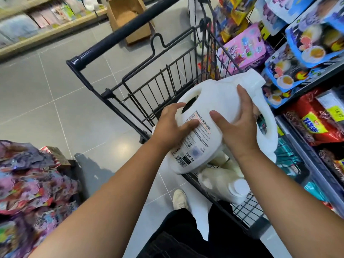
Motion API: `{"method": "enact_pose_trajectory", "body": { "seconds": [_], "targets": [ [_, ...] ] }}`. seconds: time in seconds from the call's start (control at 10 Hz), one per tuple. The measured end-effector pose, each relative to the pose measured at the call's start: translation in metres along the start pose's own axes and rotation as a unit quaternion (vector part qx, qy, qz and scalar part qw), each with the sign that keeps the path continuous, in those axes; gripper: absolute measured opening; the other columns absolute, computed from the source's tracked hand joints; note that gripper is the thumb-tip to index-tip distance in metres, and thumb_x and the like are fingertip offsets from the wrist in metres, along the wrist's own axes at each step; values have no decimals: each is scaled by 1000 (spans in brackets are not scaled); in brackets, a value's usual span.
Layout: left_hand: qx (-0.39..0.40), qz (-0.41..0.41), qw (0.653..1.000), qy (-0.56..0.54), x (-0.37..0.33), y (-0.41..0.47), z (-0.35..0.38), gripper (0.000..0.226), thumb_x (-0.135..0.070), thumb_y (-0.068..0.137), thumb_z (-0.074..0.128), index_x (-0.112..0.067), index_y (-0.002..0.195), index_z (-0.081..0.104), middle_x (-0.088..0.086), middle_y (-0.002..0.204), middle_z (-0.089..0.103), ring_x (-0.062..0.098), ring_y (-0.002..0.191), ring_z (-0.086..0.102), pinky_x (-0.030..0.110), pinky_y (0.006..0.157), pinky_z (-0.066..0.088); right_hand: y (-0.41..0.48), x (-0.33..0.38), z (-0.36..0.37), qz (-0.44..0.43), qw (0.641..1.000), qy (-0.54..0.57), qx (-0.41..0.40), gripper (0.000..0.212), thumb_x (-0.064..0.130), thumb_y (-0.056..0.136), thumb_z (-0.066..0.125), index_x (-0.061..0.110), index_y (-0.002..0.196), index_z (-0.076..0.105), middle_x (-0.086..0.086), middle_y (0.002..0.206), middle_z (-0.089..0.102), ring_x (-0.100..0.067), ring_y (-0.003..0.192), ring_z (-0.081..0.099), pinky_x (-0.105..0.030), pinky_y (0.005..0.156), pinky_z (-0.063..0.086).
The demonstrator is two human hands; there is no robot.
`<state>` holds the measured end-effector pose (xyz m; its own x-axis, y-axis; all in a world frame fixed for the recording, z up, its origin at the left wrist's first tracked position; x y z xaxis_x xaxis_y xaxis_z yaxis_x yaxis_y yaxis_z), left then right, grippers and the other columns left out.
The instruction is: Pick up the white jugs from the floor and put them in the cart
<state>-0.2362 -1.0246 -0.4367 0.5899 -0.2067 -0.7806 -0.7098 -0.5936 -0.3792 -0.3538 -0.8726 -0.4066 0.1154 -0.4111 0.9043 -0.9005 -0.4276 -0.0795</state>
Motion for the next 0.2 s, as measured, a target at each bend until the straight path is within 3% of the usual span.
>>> {"method": "enact_pose_trajectory", "body": {
  "seconds": [0.1,0.2],
  "targets": [
    [-1,52,999,-3,-21,-6,-1,68,-51,79,73,-36,139,44,-3,147,40,18,127,49,37,105,44,-3,5,-19,7,1000,7,-19,85,50,68,76,52,139,30,2,150,28,-16,134,37,-41,111,36],
    [-1,92,996,14,-43,-13,1,68,-48,80,75,-33,139,45,-2,146,41,19,128,49,36,106,43,-8,9,-41,18,998,15,-60,87,47,70,78,49,141,28,3,149,28,-19,131,40,-44,109,38]
  ]
}}
Point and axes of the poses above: each hand's wrist, its own y-axis towards the middle knuckle, its own z-axis out of the palm, x = y × z, the point moved 4 cm from there along y, towards the middle knuckle
